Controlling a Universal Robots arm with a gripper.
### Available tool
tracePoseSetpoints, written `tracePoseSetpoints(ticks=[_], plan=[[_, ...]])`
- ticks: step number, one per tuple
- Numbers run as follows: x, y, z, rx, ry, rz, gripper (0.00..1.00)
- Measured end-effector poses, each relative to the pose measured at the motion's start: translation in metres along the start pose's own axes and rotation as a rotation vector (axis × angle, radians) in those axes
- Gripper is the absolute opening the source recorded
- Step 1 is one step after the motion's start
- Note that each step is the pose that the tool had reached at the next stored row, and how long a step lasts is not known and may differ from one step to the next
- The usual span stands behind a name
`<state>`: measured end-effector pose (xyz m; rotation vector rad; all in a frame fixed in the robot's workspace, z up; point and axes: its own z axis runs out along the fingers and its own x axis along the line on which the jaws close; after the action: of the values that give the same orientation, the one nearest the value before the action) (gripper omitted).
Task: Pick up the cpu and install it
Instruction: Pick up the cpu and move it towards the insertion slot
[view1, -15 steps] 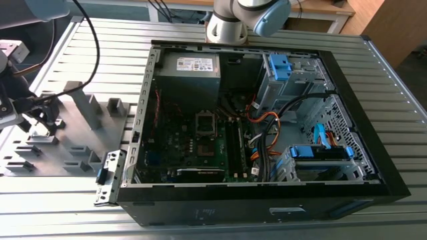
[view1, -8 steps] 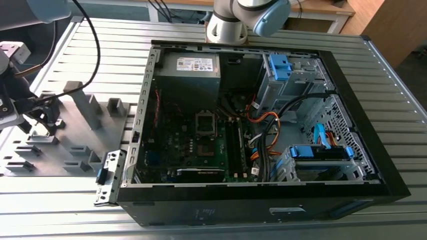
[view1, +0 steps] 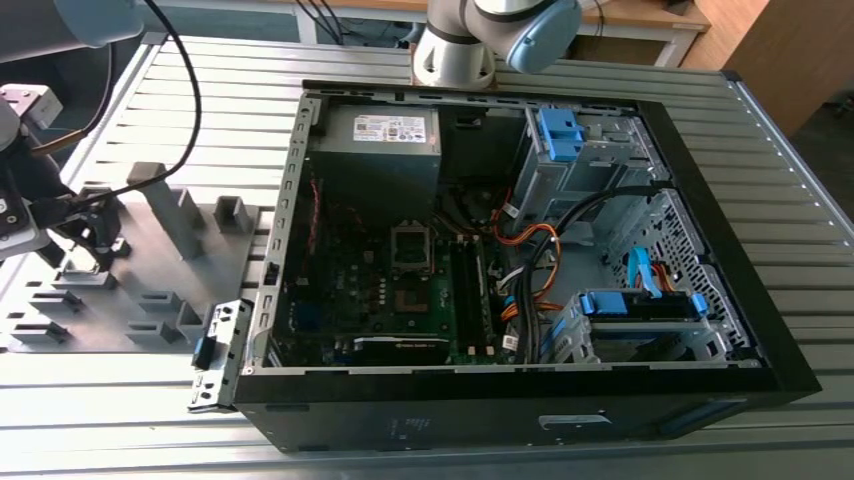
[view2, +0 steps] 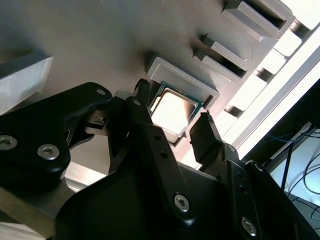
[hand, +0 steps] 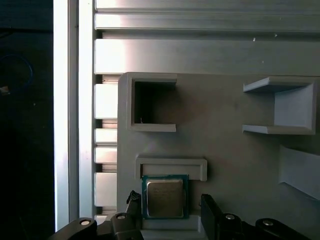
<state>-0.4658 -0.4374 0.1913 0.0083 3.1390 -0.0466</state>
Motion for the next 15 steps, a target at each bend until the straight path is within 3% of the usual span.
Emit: tracePoseSetpoints(ticks=[2, 15], plan=[[0.0, 0.0, 0.0002, -0.0001, -0.0028, 0.0, 0.59], [0.0029, 0.0026, 0.0007, 0.0, -0.0054, 0.0, 0.59]])
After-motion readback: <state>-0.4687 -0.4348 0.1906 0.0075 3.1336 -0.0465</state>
